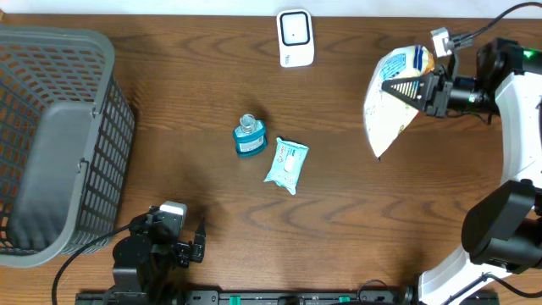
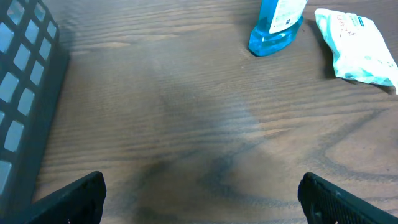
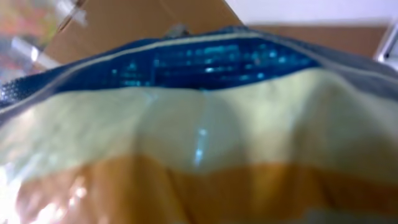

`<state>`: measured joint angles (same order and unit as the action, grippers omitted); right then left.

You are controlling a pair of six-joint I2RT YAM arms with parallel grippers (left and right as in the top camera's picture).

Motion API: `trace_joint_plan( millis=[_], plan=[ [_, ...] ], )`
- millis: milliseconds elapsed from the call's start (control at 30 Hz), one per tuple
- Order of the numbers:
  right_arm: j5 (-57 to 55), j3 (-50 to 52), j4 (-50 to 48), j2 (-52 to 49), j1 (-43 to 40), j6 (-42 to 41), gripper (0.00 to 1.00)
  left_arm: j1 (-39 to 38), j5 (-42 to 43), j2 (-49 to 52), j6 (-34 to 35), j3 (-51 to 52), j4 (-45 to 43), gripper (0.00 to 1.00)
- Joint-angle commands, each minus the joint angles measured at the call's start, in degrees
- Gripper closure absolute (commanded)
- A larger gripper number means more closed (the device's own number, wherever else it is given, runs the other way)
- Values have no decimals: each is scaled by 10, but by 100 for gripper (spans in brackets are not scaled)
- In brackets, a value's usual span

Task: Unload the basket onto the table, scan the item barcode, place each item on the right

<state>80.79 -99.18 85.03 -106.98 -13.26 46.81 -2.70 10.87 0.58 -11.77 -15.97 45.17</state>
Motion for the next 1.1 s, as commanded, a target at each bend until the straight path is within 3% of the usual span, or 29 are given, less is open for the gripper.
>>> trace_joint_plan(
  millis=[0,100,167,233,333,400,467,500,567,600,700,833,900,1000,1067],
  plan=[
    [-31,-5,-41,5,3,-254,99,-2,7,-3,5,-1,0,1],
    [-35,-5,-54,4,2,-327,99,-2,7,-3,5,-1,0,1],
    [-52,-5,-53,4,-2,-429,99,-2,7,-3,5,-1,0,1],
    [-102,-5,-40,4,-4,-604,99,-2,7,-3,5,-1,0,1],
    [-143,-5,-27,5,-4,-690,91,-2,7,-3,5,-1,0,1],
    [-173,-5,-23,5,-4,-693,90,-2,7,-3,5,-1,0,1],
    [-218,-5,-21,5,-4,-693,77,-2,7,-3,5,-1,0,1],
    [-256,-5,-21,5,-4,-692,77,-2,7,-3,5,-1,0,1],
    [-338,-5,-24,5,-3,-693,96,-2,7,-3,5,-1,0,1],
    [-381,-4,-23,5,0,-693,99,-2,7,-3,5,-1,0,1],
    [-482,10,-34,5,31,-698,99,-2,7,-3,5,-1,0,1],
    [-507,71,-104,5,103,-712,99,-2,7,-3,5,-1,0,1],
    [-527,128,-198,4,155,-712,92,-2,7,-3,5,-1,0,1],
    [-614,161,-253,4,199,-719,81,-2,7,-3,5,-1,0,1],
    [-676,160,-257,5,224,-720,65,-2,7,-3,5,-1,0,1]
  ],
)
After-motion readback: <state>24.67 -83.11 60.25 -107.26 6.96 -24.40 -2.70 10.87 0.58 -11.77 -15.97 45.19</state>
